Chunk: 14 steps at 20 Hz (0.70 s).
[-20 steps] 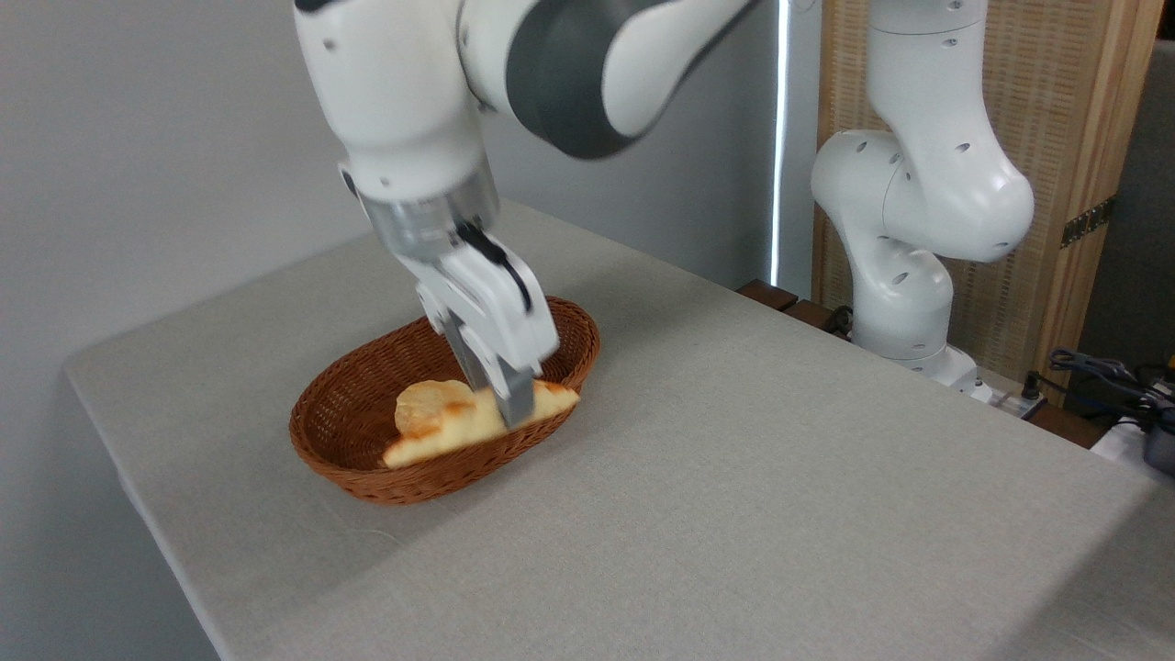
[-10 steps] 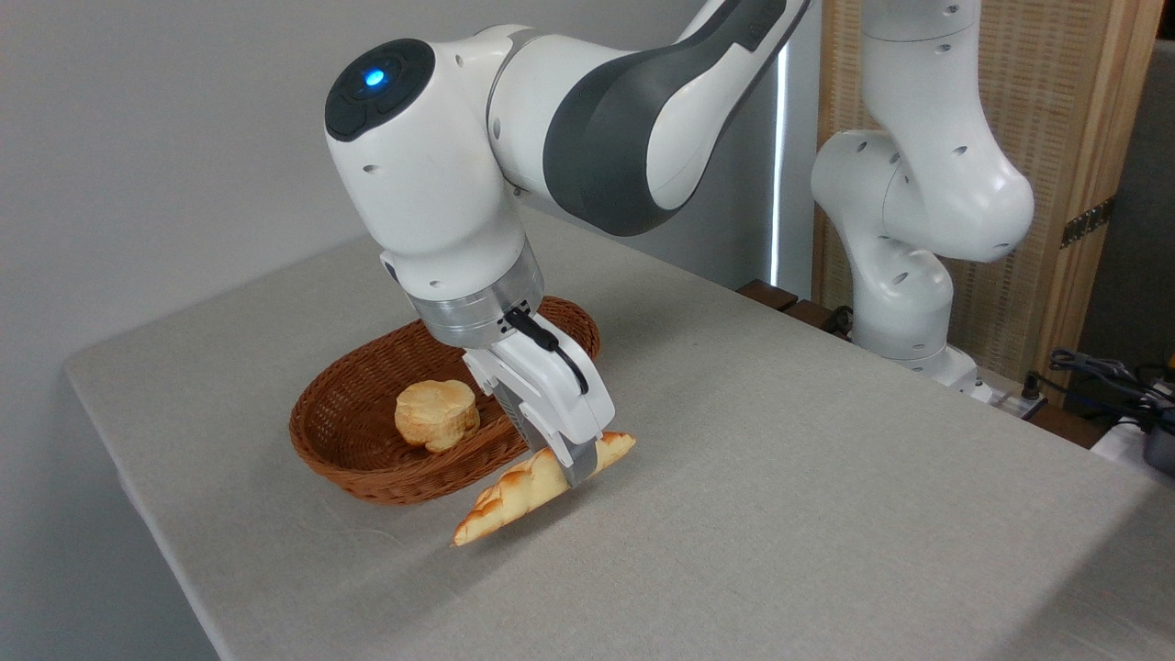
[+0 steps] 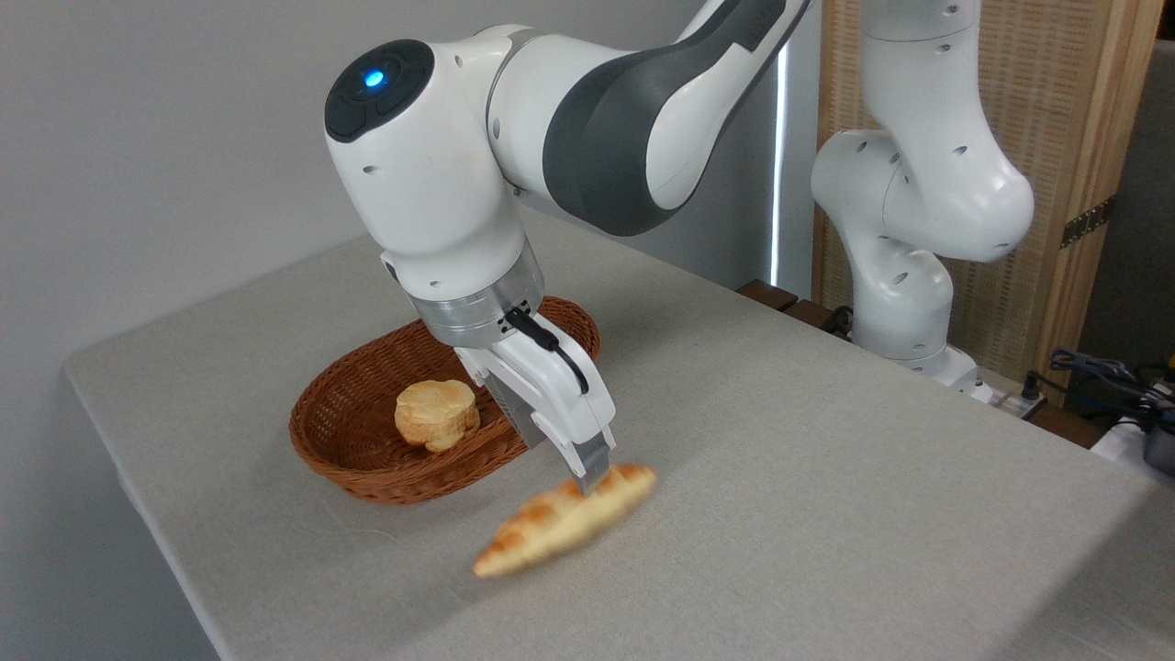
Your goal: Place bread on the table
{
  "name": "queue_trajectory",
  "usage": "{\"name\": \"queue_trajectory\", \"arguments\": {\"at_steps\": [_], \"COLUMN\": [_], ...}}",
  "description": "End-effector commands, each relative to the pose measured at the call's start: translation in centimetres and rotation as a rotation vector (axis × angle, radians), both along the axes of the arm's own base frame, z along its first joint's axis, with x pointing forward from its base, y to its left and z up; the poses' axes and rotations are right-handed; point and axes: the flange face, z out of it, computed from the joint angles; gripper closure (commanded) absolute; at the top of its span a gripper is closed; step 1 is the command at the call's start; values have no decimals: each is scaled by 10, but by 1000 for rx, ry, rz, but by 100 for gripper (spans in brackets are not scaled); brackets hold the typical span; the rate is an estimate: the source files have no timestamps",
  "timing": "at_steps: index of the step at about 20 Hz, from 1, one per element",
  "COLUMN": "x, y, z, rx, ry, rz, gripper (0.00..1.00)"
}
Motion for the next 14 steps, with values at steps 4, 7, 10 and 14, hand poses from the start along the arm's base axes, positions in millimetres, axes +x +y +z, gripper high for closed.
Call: {"name": "queue_trajectory", "arguments": {"at_steps": [4, 7, 10, 14], "x": [-4, -4, 3, 8], "y": [1, 1, -4, -8], "z": [6, 22, 54, 106], "rx": [9, 10, 14, 23], "ry": [7, -27, -113, -262], "rz": [-15, -16, -23, -16], "gripper": [0, 0, 0, 0]}}
